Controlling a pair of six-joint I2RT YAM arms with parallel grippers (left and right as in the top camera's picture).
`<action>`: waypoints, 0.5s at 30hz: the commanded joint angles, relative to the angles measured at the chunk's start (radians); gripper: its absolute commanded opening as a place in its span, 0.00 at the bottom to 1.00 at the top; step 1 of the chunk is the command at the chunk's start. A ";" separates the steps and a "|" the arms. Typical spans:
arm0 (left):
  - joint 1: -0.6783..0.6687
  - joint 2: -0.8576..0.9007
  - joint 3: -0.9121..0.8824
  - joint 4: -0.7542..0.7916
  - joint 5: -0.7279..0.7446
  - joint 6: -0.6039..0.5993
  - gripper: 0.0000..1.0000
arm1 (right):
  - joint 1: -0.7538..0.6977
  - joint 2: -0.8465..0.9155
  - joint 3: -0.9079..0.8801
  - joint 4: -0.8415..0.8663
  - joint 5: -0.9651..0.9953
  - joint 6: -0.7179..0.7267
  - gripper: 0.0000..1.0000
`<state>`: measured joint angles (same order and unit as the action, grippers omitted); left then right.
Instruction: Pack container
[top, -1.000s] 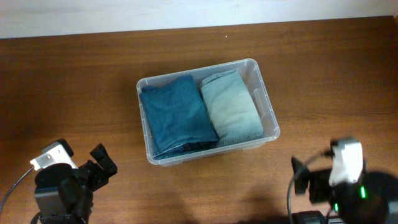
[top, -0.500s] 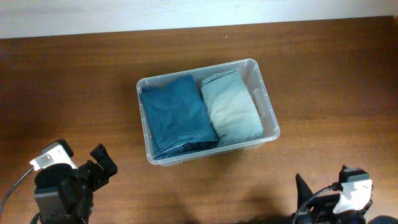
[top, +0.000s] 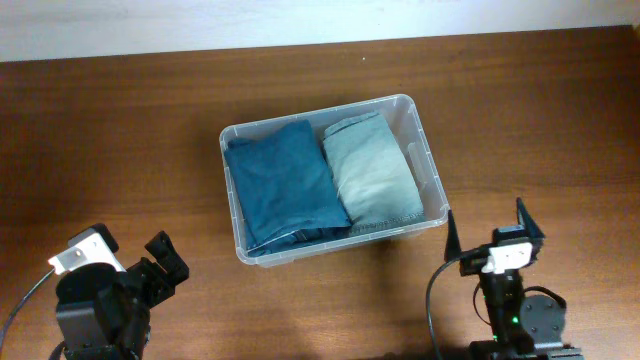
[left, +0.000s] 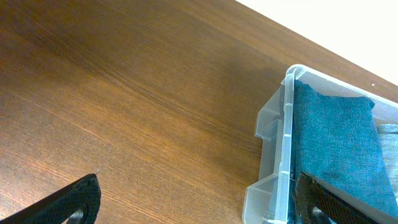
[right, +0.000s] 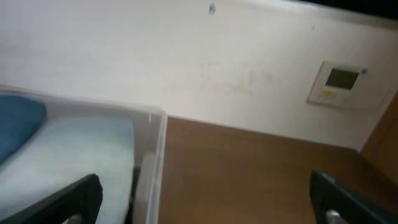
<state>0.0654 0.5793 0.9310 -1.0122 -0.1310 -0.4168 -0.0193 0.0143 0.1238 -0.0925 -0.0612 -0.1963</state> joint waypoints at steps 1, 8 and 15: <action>0.005 -0.005 -0.003 0.000 0.003 -0.015 0.99 | -0.006 -0.011 -0.110 0.043 -0.022 -0.058 0.98; 0.005 -0.005 -0.003 0.000 0.003 -0.015 0.99 | -0.007 0.000 -0.114 0.014 -0.006 -0.056 0.98; 0.005 -0.005 -0.003 0.000 0.003 -0.015 1.00 | -0.007 0.000 -0.114 0.014 -0.006 -0.056 0.98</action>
<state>0.0650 0.5797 0.9310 -1.0126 -0.1310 -0.4171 -0.0193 0.0204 0.0128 -0.0723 -0.0685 -0.2455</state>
